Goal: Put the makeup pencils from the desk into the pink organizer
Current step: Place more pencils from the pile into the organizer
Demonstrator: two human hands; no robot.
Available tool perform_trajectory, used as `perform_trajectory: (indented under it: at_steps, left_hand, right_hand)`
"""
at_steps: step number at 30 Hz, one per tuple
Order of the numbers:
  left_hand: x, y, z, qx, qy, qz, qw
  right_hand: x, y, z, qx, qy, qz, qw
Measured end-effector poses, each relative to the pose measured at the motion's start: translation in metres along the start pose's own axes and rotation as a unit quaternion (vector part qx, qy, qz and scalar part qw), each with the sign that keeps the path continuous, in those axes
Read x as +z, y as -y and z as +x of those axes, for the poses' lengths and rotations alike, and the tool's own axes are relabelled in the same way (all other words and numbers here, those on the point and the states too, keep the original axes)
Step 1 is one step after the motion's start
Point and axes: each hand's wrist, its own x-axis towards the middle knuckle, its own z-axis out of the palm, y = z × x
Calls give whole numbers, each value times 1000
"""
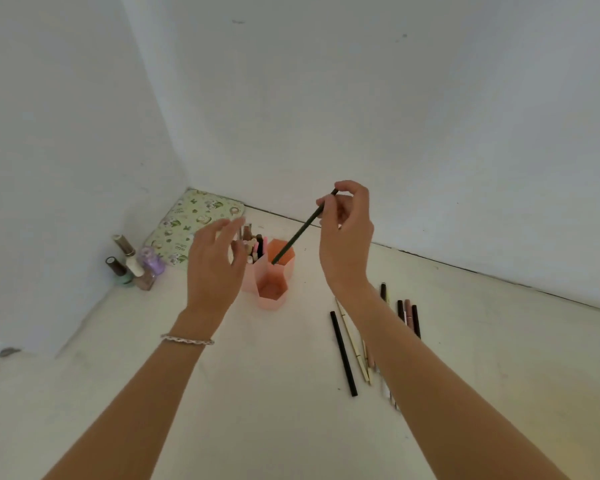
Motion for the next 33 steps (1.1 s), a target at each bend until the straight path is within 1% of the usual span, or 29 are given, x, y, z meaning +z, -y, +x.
perform_trajectory:
  at_steps: [2,4,6,10,14,18,21,22,23,24,25,26,28,31,33]
  left_hand:
    - [-5,6,-4,-33,-51,3,998]
    - [-17,8,-3,-62,-103,-27,992]
    - [-27,9,-2,-88,-117,-58,988]
    - [-36,2,-3,-115,-117,-96,982]
    - [-33,-3,-12,-137,-103,-126,977]
    - [-24,-10,-20,-165,-78,-148,972]
    - [-17,-18,-27,-157,-66,-145,975]
    - [-15,-23,-30,-157,-63,-148,974]
    - [-12,-28,-33,-156,-60,-151,974]
    - [-9,-34,-38,-148,-50,-155,976]
    - [-5,-41,-44,-135,-26,-157,978]
    - [2,-48,-50,-124,15,-153,980]
    - [20,-62,-62,-128,125,-129,975]
    - [57,-84,-74,-171,280,-38,944]
    - [77,-99,-81,-186,353,29,916]
  right_hand:
    - [6,4,-3,-25,-16,16,999]
    - [14,9,-3,-46,-28,30,998]
    - [23,11,-3,-64,-23,30,997]
    - [39,0,-7,-126,43,-75,988]
    - [48,-5,-10,-179,87,-130,971]
    - [50,-11,-6,-185,140,-184,955]
    - [51,-29,-13,-214,199,-236,927]
    - [50,-36,-17,-223,207,-251,919]
    - [48,-40,-20,-219,207,-257,918]
    - [44,-41,-21,-207,195,-251,925]
    - [37,-42,-20,-192,167,-236,938]
    - [29,-42,-16,-176,130,-219,951]
    - [10,-44,-4,-137,76,-203,966]
    - [-19,-50,9,-59,60,-200,976]
    - [-38,-57,12,-15,57,-212,976]
